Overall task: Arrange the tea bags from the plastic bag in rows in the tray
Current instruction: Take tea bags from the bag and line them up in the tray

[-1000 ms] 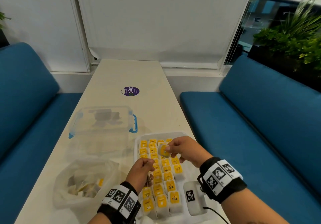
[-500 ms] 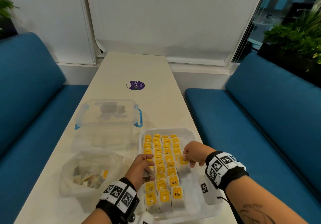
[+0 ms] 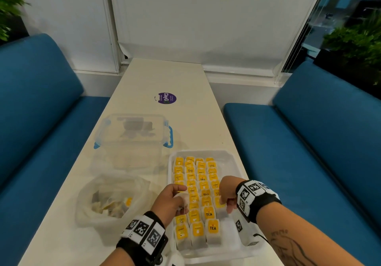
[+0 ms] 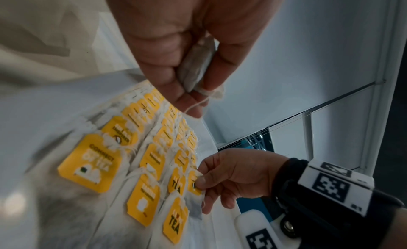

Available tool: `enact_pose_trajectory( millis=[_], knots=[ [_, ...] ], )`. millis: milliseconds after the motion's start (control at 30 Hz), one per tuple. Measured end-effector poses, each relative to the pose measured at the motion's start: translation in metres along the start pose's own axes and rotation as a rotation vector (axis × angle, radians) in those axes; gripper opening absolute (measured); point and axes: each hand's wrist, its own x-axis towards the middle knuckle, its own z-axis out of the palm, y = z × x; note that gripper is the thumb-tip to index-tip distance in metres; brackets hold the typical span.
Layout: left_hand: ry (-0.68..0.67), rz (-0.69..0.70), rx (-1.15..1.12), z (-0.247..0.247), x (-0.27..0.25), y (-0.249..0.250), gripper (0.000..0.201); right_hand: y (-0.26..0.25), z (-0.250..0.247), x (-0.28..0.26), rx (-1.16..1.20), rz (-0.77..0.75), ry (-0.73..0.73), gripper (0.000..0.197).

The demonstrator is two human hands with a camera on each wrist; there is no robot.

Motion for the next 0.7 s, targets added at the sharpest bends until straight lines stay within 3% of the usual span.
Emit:
enact_pose_trajectory(
  millis=[100, 167, 300, 467, 700],
  knots=[
    [0.005, 0.004, -0.016, -0.002, -0.004, -0.001, 0.028, -0.004, 0.004, 0.003, 0.018, 0.017, -0.004, 0.026],
    [-0.001, 0.011, -0.032, -0.004, -0.006, -0.001, 0.026, -0.005, 0.004, -0.001, -0.031, -0.023, 0.082, 0.026],
    [-0.012, 0.039, -0.020, -0.003, -0.007, 0.000, 0.020, -0.006, 0.000, -0.027, 0.147, -0.239, 0.276, 0.023],
    [-0.046, 0.050, -0.032, 0.007, -0.007, 0.009, 0.016, -0.017, -0.001, -0.066, 0.565, -0.598, 0.186, 0.017],
    [-0.129, 0.036, -0.064, 0.025, -0.012, 0.024, 0.013, -0.013, 0.001, -0.083, 0.591, -0.729, 0.368, 0.009]
  ],
)
